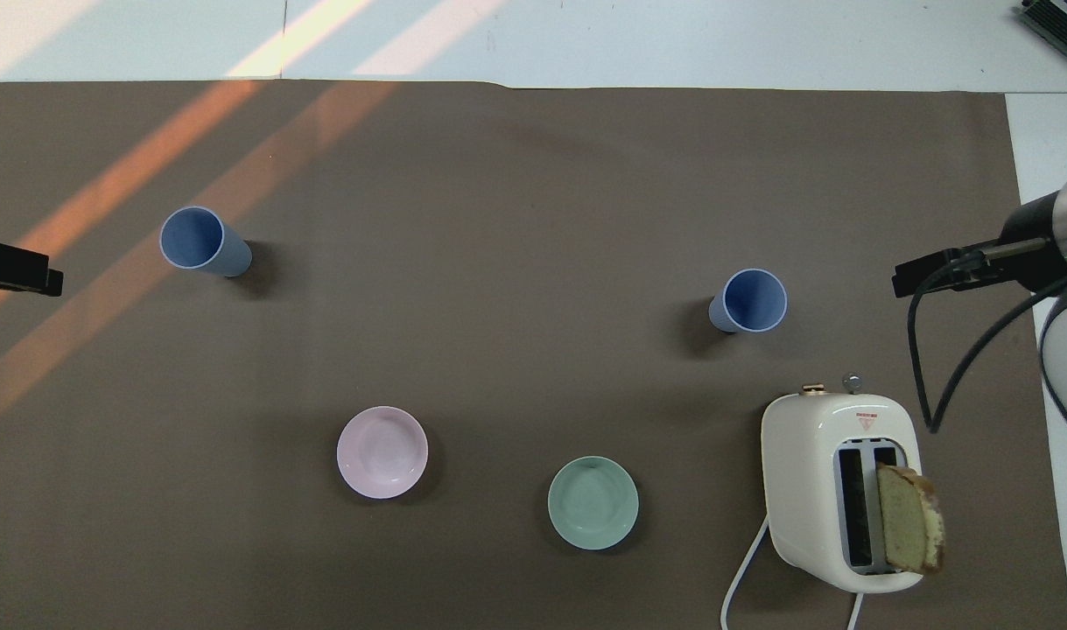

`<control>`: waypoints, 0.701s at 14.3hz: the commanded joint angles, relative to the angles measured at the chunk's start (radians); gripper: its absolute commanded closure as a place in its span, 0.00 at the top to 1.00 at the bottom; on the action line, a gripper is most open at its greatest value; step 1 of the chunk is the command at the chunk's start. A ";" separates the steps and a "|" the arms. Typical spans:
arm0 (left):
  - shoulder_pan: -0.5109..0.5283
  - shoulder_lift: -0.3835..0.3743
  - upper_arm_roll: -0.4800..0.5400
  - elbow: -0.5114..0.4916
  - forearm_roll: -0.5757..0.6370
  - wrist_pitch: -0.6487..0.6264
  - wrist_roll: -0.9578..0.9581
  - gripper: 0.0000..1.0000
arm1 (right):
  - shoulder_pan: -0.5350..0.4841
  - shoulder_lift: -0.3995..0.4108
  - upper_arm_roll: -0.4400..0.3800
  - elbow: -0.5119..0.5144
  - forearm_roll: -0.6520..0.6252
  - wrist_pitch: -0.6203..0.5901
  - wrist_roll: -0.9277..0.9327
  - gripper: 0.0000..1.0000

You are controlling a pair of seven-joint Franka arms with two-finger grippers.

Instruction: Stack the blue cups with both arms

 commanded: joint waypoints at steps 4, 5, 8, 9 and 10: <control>-0.012 -0.001 0.008 0.006 -0.009 0.002 -0.005 1.00 | -0.008 0.003 0.003 0.006 0.015 0.002 0.005 1.00; -0.013 -0.001 0.008 0.006 -0.009 0.001 -0.008 1.00 | -0.008 0.003 0.003 0.006 0.015 0.002 0.005 1.00; -0.010 -0.003 0.008 0.006 -0.009 -0.005 -0.010 1.00 | -0.008 0.003 0.003 0.006 0.015 0.002 0.005 1.00; -0.007 -0.003 0.008 0.006 -0.009 -0.005 -0.010 1.00 | -0.008 0.003 0.003 0.006 0.015 0.002 0.005 1.00; -0.007 -0.003 0.008 0.006 -0.009 -0.010 -0.010 1.00 | -0.008 0.003 0.002 0.006 0.015 0.002 0.006 1.00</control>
